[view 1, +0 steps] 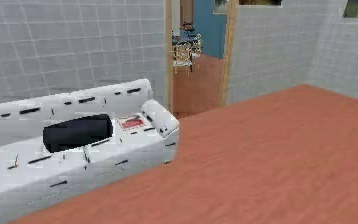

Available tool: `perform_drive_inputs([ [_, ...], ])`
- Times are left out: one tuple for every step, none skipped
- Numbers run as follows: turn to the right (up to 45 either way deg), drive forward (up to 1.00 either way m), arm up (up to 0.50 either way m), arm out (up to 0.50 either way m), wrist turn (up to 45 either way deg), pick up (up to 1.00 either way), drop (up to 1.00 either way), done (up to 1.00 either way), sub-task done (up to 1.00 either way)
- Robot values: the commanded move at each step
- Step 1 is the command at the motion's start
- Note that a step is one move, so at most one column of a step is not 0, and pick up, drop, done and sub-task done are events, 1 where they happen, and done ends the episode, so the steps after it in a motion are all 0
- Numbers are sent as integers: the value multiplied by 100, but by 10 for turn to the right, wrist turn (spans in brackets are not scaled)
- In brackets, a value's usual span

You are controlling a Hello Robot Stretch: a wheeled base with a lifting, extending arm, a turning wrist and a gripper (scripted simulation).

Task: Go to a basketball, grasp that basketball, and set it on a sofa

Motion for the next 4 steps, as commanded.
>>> perform_drive_inputs([
  [450, 0, 0, 0, 0, 0, 0, 0, 0],
  [450, 0, 0, 0, 0, 0, 0, 0, 0],
  [150, 0, 0, 0, 0, 0, 0, 0, 0],
  [0, 100, 0, 0, 0, 0, 0, 0, 0],
])
